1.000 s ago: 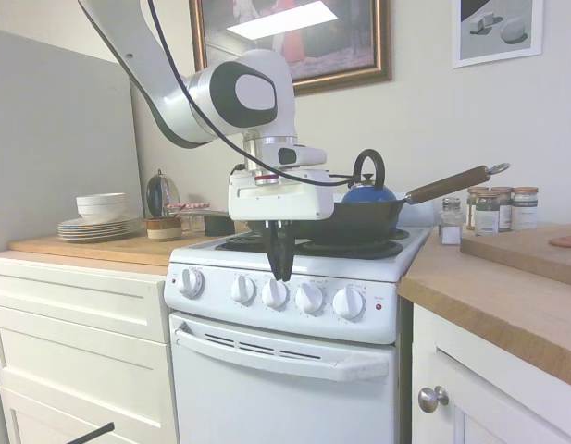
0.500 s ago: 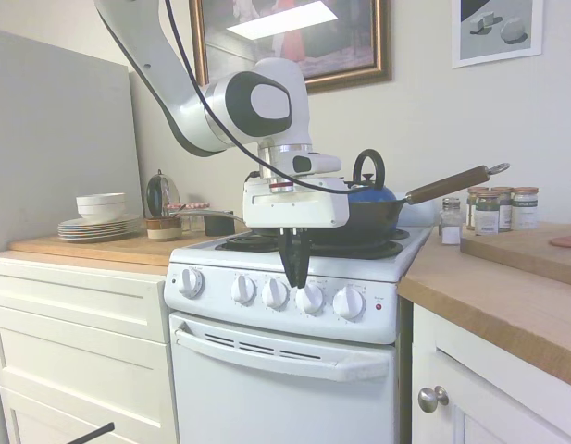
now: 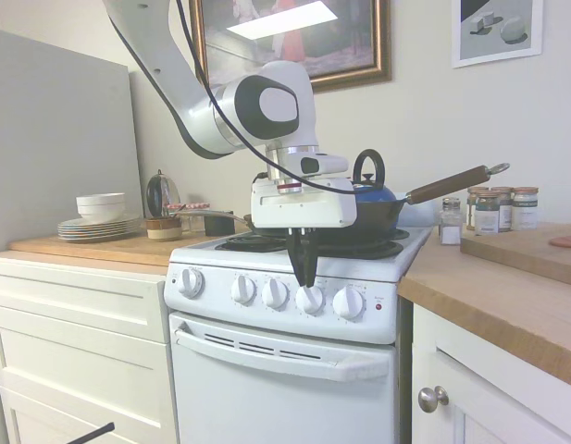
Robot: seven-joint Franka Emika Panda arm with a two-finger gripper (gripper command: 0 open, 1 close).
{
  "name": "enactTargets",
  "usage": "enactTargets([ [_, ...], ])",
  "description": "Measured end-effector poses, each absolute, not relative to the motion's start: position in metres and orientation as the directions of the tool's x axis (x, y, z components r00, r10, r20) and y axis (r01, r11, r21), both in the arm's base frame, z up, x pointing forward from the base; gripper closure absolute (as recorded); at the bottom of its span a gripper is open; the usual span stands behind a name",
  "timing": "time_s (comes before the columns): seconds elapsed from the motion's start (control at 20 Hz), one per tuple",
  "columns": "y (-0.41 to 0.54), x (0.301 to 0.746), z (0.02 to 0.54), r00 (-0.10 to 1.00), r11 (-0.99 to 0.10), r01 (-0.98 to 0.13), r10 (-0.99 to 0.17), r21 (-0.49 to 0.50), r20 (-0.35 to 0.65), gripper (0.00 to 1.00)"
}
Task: Turn on the stove on the top right
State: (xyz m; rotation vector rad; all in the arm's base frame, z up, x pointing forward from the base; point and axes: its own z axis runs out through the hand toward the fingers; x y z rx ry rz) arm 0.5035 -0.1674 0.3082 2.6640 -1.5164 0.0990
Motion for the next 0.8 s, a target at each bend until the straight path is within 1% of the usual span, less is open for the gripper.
enactTargets([
  [0.8, -0.1602, 0.5126, 0.3038, 0.525, -0.524, -0.851, -0.846, 0.039, 0.093, 1.0],
])
